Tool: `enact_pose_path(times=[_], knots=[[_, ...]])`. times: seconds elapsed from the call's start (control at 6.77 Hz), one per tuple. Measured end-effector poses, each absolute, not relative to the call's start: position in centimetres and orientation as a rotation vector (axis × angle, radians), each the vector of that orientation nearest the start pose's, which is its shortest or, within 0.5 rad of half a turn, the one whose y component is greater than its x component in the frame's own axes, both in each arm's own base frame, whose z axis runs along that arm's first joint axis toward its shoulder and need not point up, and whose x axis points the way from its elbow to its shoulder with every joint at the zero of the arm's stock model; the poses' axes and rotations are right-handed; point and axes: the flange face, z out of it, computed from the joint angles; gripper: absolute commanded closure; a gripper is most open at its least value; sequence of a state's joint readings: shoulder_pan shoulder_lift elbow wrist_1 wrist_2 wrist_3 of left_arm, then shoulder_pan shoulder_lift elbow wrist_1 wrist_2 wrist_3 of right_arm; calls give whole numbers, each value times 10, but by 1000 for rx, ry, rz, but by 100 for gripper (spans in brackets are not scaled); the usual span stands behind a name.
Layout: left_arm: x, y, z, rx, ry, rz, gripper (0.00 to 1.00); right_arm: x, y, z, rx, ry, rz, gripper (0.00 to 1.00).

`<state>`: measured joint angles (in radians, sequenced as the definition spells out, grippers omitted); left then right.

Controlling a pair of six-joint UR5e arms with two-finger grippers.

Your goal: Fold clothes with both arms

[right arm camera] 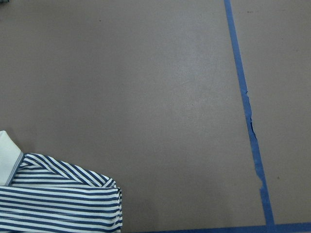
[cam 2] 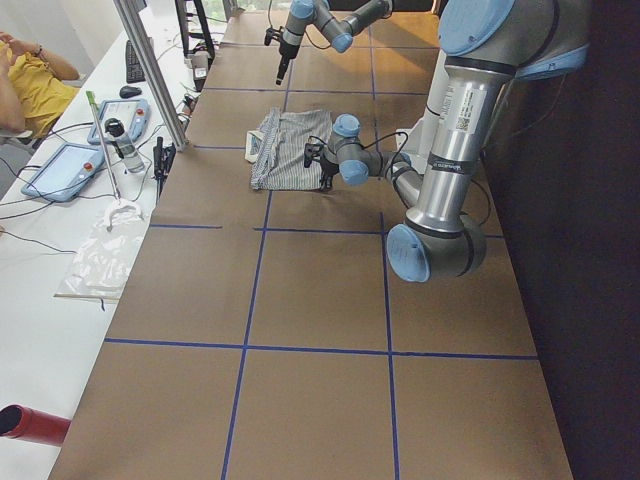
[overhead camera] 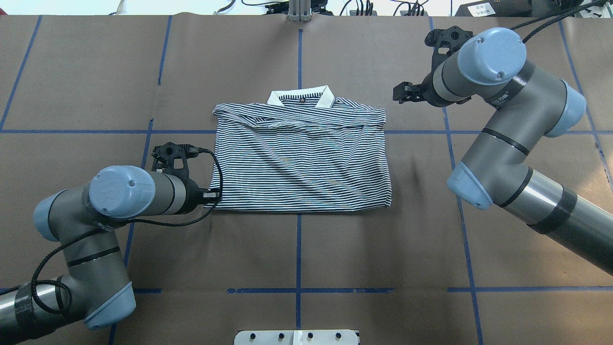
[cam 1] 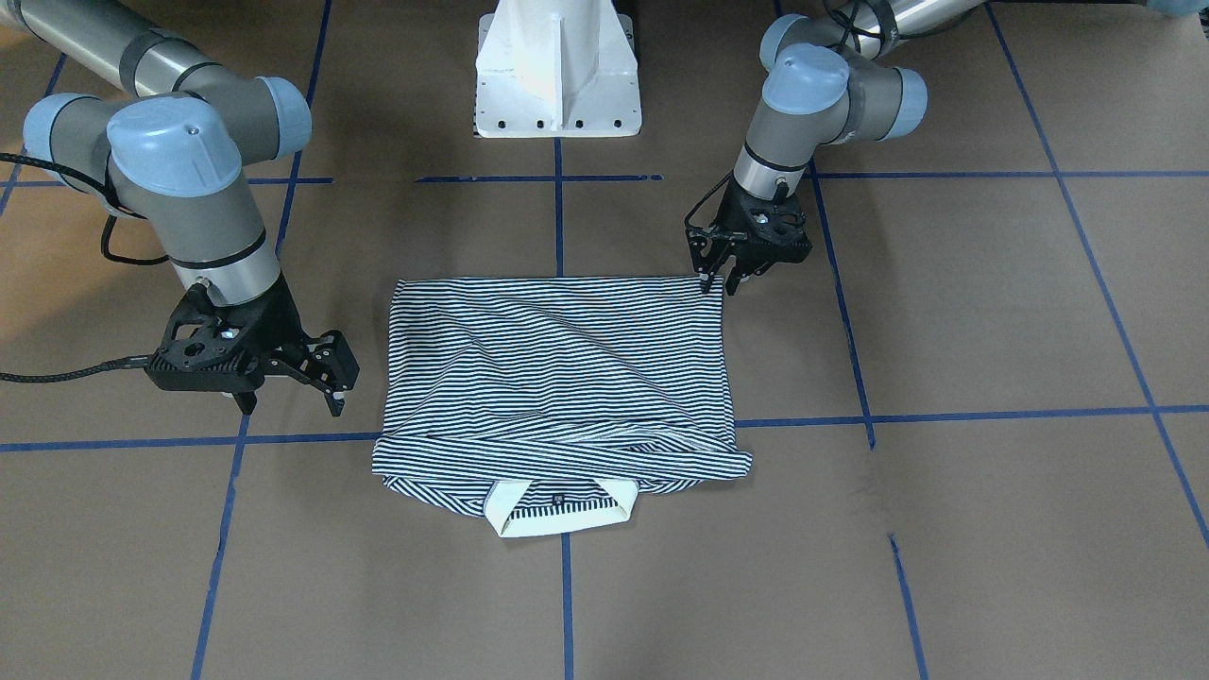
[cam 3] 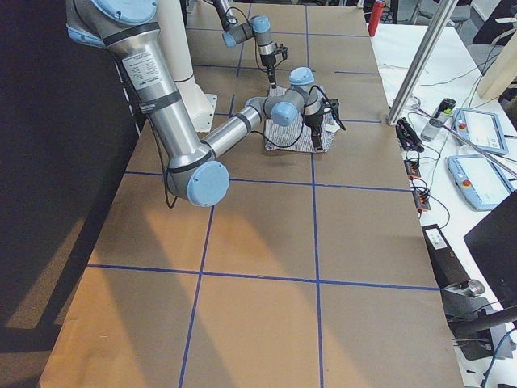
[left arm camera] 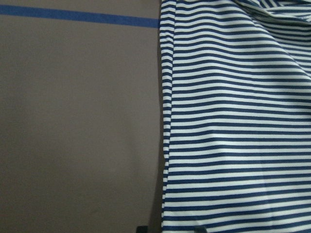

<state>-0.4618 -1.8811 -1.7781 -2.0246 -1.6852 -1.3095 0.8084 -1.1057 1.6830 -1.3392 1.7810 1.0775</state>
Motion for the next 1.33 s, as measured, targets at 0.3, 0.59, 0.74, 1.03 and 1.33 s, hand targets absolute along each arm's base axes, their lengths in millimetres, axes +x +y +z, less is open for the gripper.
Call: enact_pose_path(times=[0.3,0.59,0.74,1.03,1.33], knots=[[499,-371,346,240,944,-154,100,-373,-554,324,330,-762,213,0],[501,-368,347,256,936,-171,100,-373,-554,324,330,-762,213,0],[497,-369,348,281,927,-153,100,-373,-554,324,331,-762,213,0],[465,-397,357,383,874,-69,100,-374,-554,324,330,-763,216,0],[411,-471,387,495,746,-27,100,-375,-553,324,323,-767,230,0]])
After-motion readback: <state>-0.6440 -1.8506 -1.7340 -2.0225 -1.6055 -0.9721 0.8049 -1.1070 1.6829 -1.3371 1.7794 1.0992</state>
